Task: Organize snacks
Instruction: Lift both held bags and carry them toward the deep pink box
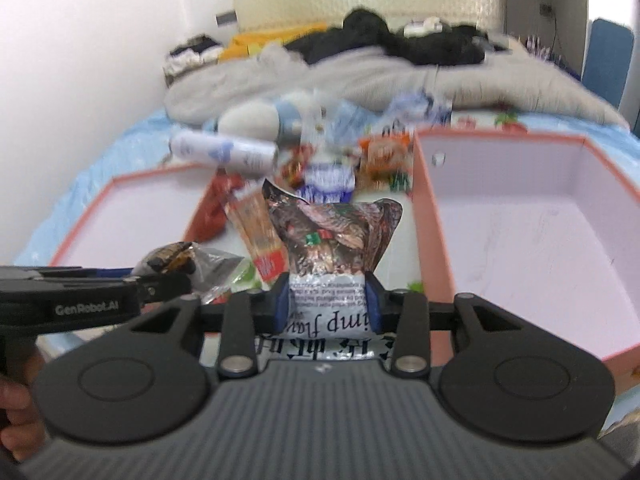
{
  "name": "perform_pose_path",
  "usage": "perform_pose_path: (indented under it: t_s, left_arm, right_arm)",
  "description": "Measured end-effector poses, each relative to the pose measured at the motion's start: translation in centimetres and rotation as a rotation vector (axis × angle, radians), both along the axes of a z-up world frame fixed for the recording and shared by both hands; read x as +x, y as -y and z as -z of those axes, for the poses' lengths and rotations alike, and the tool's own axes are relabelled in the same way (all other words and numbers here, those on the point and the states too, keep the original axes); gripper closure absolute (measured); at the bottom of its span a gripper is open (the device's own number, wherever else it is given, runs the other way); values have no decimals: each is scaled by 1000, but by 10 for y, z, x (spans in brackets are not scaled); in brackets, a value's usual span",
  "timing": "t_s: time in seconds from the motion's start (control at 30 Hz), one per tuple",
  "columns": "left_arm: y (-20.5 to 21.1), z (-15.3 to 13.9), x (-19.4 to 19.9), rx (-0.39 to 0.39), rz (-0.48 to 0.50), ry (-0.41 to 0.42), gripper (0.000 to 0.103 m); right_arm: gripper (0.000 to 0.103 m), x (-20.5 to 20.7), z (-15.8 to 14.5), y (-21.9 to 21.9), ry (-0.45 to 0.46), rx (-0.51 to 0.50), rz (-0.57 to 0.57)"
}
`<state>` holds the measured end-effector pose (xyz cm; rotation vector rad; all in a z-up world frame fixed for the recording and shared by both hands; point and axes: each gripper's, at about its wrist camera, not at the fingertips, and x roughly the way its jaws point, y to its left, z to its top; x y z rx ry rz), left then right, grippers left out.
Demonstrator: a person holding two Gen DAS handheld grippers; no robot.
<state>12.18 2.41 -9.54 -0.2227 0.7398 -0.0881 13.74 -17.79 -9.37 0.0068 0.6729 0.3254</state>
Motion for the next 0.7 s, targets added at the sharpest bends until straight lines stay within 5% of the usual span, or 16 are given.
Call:
perform_pose_path:
  t_s: [0.4,0.7]
  left_arm:
    - [43,-105,18,20,93,153,59]
    - [99,-151,49,-2,190,218,59]
  right_arm:
    - [63,-8,-95,36,180,23,57]
    - [63,3,-131,77,274,-8,139]
